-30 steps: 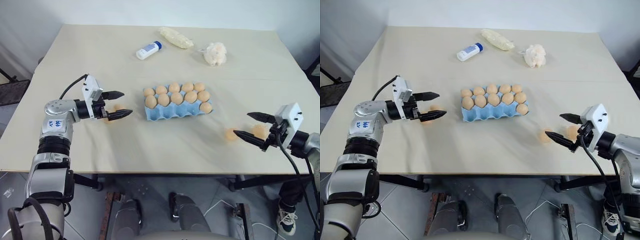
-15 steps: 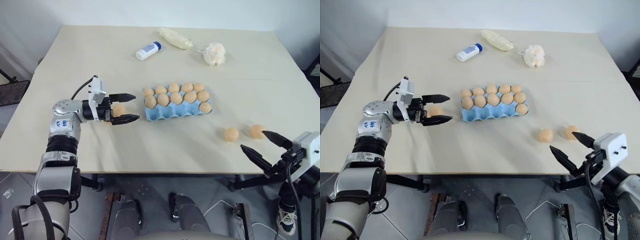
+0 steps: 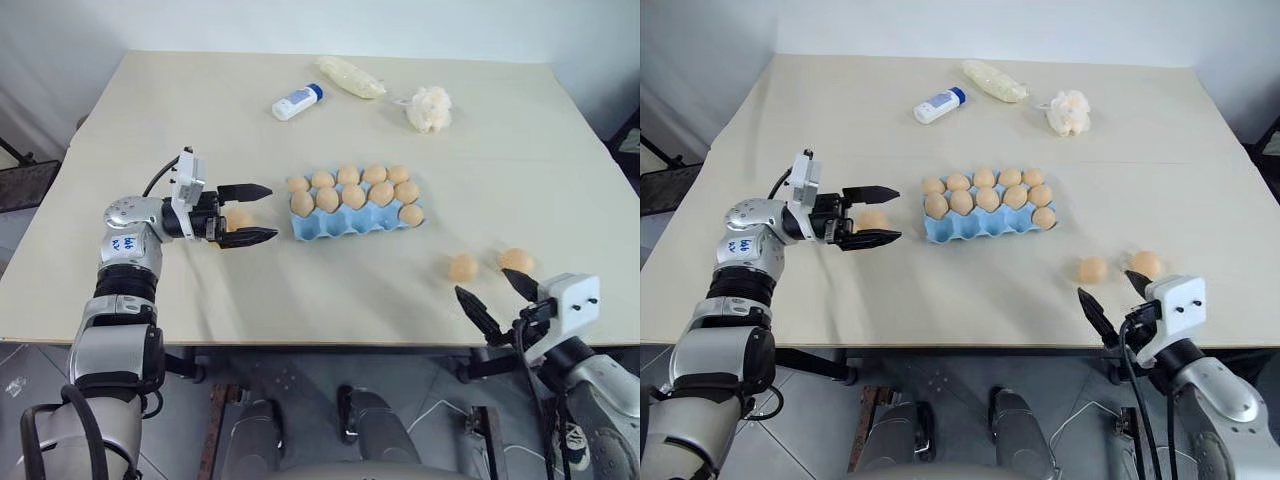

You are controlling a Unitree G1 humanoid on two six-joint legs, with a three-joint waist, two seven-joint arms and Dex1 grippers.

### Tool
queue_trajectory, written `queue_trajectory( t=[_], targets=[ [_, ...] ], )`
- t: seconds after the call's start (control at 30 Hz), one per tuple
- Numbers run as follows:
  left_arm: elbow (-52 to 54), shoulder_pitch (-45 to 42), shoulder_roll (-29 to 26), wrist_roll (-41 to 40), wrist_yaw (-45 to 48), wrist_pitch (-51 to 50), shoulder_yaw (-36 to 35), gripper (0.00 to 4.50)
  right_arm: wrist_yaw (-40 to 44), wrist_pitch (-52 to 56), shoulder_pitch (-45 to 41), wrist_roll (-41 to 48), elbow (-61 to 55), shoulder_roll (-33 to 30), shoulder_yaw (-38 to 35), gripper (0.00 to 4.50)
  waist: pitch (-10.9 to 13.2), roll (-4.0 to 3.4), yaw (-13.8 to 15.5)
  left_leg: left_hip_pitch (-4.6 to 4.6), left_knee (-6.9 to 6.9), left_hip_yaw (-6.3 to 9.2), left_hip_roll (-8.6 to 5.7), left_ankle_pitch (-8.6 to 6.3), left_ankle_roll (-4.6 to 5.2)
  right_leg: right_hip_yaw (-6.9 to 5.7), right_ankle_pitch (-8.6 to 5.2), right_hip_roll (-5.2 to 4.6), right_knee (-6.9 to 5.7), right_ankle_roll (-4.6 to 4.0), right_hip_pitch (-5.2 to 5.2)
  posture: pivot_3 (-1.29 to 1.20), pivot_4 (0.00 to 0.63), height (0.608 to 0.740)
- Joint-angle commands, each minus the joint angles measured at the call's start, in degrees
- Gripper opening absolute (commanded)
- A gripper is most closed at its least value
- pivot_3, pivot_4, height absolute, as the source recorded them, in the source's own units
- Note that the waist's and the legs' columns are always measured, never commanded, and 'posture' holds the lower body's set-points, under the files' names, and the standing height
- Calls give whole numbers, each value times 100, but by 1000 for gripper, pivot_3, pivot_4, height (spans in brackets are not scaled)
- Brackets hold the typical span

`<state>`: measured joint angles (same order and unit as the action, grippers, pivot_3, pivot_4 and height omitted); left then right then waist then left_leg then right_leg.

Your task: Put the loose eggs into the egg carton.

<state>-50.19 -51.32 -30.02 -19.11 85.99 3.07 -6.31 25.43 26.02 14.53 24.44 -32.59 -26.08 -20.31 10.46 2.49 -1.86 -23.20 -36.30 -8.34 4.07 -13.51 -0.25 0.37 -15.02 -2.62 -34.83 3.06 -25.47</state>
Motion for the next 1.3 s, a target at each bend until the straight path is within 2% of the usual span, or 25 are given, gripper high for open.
queue_trajectory(
  t=[0.03, 0.27, 0.57, 0.6, 0.67, 0.8, 0.87, 0.97, 1.13, 1.3],
  targets=[
    [402, 161, -145, -225, 268, -69, -152, 4468, -59, -481, -500, -413, 799, 29, 280, 4500, -1, 1, -8, 2, 1, 0, 0, 0, 0, 0, 0, 0, 0, 0, 0, 0, 150, 740],
    [906, 453, -236, -353, 117, -273, -205, 4468, 37, -929, -1193, -817, 1946, -107, 494, 4500, -1, 1, 16, 1, 2, 2, 1, 1, 1, -2, 3, 1, -14, 5, -3, 0, 150, 740],
    [1389, 759, -363, -517, 16, -473, -332, 4468, 80, -914, -1341, -905, 2231, -58, 619, 4500, -1, 0, 15, 3, 2, 2, 3, 0, 0, -1, 11, -1, -19, 19, -3, 0, 150, 740],
    [1412, 775, -359, -556, 18, -503, -361, 4500, 90, -924, -1344, -896, 2237, -44, 636, 4109, -1, 0, 11, 3, 1, 2, 3, 0, 0, -1, 11, 0, -20, 20, -3, 0, 150, 740],
    [1449, 805, -368, -578, 13, -529, -374, 4500, 106, -951, -1340, -895, 2232, -18, 678, 3680, -1, 0, 6, 3, 0, 1, 3, 0, 0, 0, 11, -1, -20, 20, -3, 0, 150, 740],
    [1414, 839, -401, -521, -8, -511, -363, 4500, 97, -906, -1362, -876, 2169, 24, 737, 2300, -1, 0, 8, 4, -1, 1, 4, 0, 0, 0, 11, 0, -22, 20, -3, 0, 150, 740],
    [1351, 848, -413, -453, -50, -471, -341, 4500, 92, -886, -1383, -859, 2113, 29, 758, 1860, -1, 0, 7, 5, -1, 1, 4, 0, 0, 0, 11, 0, -23, 20, -3, 0, 150, 740],
    [1242, 869, -438, -327, -154, -382, -294, 4500, 70, -852, -1406, -823, 1998, 45, 776, 1640, -1, 0, 6, 5, 0, 1, 4, 0, 0, 0, 12, 0, -23, 21, -3, 0, 150, 740],
    [1153, 980, -551, 29, -511, -526, -72, 4500, 36, -710, -1645, -676, 1606, 69, 813, 1623, -1, 0, -4, 8, 0, 1, 6, 0, 0, 3, 13, 0, -27, 23, -3, 0, 150, 740],
    [1219, 1030, -627, 269, -776, -534, 59, 4500, 31, -441, -2681, -538, 1568, 177, 1101, 1593, -2, 1, 12, 7, -2, -1, 6, 0, -1, 2, 8, -3, -26, 13, -4, 0, 150, 740]
  ],
)
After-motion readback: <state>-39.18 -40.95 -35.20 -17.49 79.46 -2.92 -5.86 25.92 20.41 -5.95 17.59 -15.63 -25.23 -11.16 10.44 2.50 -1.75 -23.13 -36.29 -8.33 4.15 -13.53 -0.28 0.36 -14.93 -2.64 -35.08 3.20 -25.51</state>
